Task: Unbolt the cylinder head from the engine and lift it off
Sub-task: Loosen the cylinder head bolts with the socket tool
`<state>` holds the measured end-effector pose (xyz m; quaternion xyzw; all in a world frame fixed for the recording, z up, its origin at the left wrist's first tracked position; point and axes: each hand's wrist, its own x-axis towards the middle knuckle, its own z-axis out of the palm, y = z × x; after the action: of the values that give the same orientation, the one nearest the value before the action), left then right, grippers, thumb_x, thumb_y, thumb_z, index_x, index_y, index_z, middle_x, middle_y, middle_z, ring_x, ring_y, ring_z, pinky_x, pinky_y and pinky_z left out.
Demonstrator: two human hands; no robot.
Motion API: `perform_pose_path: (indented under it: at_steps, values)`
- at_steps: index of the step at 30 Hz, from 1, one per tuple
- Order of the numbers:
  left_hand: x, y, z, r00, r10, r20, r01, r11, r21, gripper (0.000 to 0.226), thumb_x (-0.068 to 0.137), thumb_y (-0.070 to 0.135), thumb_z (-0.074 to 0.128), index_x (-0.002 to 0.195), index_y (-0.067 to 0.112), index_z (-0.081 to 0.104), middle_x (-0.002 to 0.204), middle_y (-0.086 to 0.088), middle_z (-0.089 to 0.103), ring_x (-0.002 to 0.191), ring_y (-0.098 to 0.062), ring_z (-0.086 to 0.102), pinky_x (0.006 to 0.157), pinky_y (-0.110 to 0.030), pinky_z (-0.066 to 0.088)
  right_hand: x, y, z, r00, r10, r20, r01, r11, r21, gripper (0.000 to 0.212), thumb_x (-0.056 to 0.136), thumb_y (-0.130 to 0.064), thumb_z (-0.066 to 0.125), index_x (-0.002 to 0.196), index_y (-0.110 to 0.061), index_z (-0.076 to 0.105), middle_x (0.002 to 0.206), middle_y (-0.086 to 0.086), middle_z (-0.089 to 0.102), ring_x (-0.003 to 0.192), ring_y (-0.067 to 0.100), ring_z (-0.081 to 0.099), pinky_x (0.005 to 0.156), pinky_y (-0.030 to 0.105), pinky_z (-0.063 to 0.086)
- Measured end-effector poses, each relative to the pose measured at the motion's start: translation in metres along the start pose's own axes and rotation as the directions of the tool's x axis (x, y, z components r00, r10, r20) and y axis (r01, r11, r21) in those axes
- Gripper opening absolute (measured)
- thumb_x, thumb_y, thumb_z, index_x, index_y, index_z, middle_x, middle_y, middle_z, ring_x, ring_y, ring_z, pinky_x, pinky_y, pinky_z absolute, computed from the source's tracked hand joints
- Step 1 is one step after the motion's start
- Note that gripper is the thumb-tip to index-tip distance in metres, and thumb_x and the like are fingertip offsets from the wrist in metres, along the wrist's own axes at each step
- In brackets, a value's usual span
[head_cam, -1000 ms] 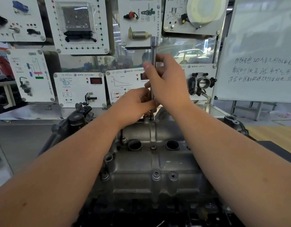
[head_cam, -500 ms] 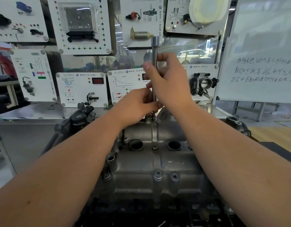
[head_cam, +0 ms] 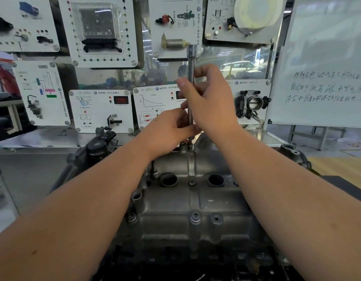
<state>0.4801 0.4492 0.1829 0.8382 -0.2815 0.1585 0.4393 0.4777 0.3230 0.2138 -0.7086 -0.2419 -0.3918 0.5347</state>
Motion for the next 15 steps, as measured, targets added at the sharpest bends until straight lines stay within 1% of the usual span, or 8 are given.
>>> perform_pose_path:
  at_steps: [2,4,6,7,9,11,13,15]
  values:
    - [0.0004,-0.001,0.0006,1.0,-0.014,0.004,0.014,1.0,0.004,0.061,0.076,0.057,0.066,0.107,0.005,0.065,0.098,-0.017,0.073,0.091,-0.04,0.069,0.087,-0.059,0.055,0.0008,0.0004,-0.0003,1.0,0.011,-0.015,-0.011,1.0,-0.008,0.018,0.098,-0.031,0.064,0.087,-0.03,0.05,0.078,-0.002,0.074,0.063,0.012,0.07,0.065,0.033,0.058]
    - [0.0031,-0.0063,0.0012,0.999,-0.035,-0.008,0.035,0.999,-0.013,0.037,0.091,0.046,0.063,0.105,0.013,0.068,0.092,-0.003,0.076,0.086,-0.027,0.073,0.081,-0.049,0.058,0.0024,0.001,-0.0003,0.999,0.049,-0.013,-0.049,0.999,0.007,0.012,0.101,-0.028,0.06,0.091,-0.023,0.056,0.078,-0.003,0.074,0.062,0.01,0.07,0.061,0.027,0.055]
    - [0.0043,-0.0087,0.0021,0.998,-0.057,-0.007,0.057,0.998,-0.038,0.02,0.1,0.036,0.059,0.103,0.019,0.068,0.091,0.004,0.077,0.085,-0.022,0.075,0.07,-0.038,0.053,0.0036,0.0008,-0.0003,0.998,0.068,0.0,-0.068,0.998,0.007,0.014,0.103,-0.026,0.054,0.099,-0.015,0.062,0.08,-0.004,0.074,0.061,0.007,0.07,0.059,0.022,0.053]
    - [0.0045,-0.0091,0.0018,0.998,-0.055,-0.007,0.055,0.998,-0.032,0.018,0.101,0.034,0.059,0.102,0.018,0.068,0.09,0.004,0.077,0.085,-0.023,0.075,0.07,-0.037,0.053,0.0037,0.0006,-0.0003,0.998,0.066,0.006,-0.066,0.998,0.001,0.017,0.104,-0.025,0.052,0.101,-0.014,0.064,0.08,-0.004,0.073,0.061,0.006,0.07,0.057,0.019,0.052]
    - [0.0049,-0.0088,0.001,0.999,-0.033,-0.012,0.032,0.999,-0.013,0.02,0.101,0.033,0.061,0.102,0.015,0.069,0.087,0.001,0.077,0.083,-0.023,0.075,0.079,-0.043,0.058,0.0029,-0.0006,-0.0002,0.999,0.05,0.02,-0.05,0.999,0.0,0.016,0.105,-0.026,0.05,0.101,-0.017,0.063,0.081,-0.005,0.073,0.06,0.006,0.069,0.056,0.017,0.051]
    - [0.0048,-0.0086,0.0002,1.0,-0.007,-0.009,0.007,1.0,-0.003,0.018,0.099,0.033,0.064,0.101,0.015,0.069,0.086,-0.002,0.076,0.082,-0.024,0.074,0.087,-0.051,0.057,0.0015,-0.0006,-0.0003,0.999,0.029,0.028,-0.029,0.999,0.013,0.006,0.102,-0.03,0.056,0.104,-0.025,0.058,0.08,-0.004,0.074,0.063,0.009,0.07,0.062,0.024,0.056]
    - [0.0044,-0.0085,0.0001,1.0,0.007,-0.006,-0.007,1.0,0.002,0.022,0.093,0.037,0.068,0.1,0.016,0.068,0.088,-0.007,0.075,0.084,-0.028,0.072,0.087,-0.056,0.056,-0.0001,-0.0008,-0.0004,1.0,0.021,0.01,-0.022,1.0,0.016,0.015,0.096,-0.035,0.066,0.097,-0.033,0.052,0.079,-0.001,0.075,0.066,0.013,0.071,0.069,0.036,0.059]
    - [0.0032,-0.0068,0.001,1.0,0.0,-0.011,0.0,1.0,-0.022,0.037,0.084,0.044,0.068,0.101,0.011,0.067,0.091,-0.013,0.074,0.086,-0.034,0.071,0.086,-0.058,0.056,-0.0002,-0.0005,-0.0006,1.0,0.019,-0.01,-0.019,1.0,0.018,0.02,0.094,-0.031,0.069,0.086,-0.032,0.05,0.077,0.002,0.074,0.065,0.015,0.07,0.071,0.042,0.06]
